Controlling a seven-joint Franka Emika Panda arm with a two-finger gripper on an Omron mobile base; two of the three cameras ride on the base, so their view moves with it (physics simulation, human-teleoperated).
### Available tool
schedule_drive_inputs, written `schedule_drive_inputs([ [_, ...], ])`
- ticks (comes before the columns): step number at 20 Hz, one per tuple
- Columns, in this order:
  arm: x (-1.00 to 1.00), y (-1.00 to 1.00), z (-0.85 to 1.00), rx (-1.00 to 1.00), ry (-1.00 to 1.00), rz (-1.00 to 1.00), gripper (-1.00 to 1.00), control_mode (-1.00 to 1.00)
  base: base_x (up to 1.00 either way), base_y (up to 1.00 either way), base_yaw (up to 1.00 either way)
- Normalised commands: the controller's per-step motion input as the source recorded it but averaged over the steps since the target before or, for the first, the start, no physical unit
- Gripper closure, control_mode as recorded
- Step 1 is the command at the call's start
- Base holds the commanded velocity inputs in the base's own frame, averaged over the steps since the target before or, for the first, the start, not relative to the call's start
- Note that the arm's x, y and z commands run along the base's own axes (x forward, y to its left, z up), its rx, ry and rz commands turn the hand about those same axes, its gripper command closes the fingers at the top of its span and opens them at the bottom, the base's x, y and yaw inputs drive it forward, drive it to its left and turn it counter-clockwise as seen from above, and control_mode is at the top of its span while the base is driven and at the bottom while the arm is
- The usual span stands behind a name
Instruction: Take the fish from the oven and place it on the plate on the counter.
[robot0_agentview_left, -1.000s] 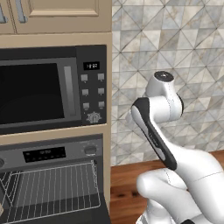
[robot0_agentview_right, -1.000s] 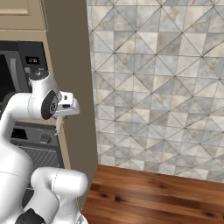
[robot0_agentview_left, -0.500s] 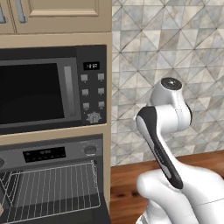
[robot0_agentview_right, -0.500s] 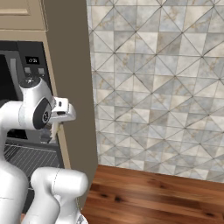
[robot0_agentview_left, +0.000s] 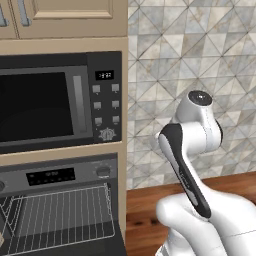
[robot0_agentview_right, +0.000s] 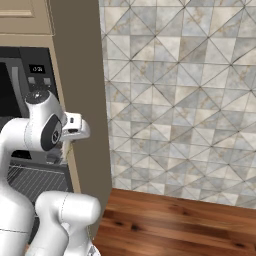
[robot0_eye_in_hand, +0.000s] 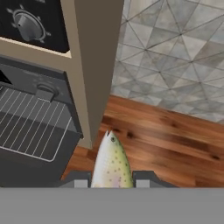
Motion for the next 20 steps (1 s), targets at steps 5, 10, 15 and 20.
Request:
schedule_drive_inputs([
  [5,-0.11,-0.16,0.21,0.06,-0.02,0.0,1.0,-1.0,0.0,0.0,0.0],
  [10,-0.56,0.0,0.17,0.05,-0.07,0.0,1.0,-1.0,0.0,0.0,0.0],
  [15,-0.46,0.02,0.13,0.02,-0.09,0.0,1.0,1.0,-0.33,0.07,0.0],
  [20,0.0,0.0,0.0,0.0,0.0,0.0,1.0,1.0,-0.74,0.38,0.02],
])
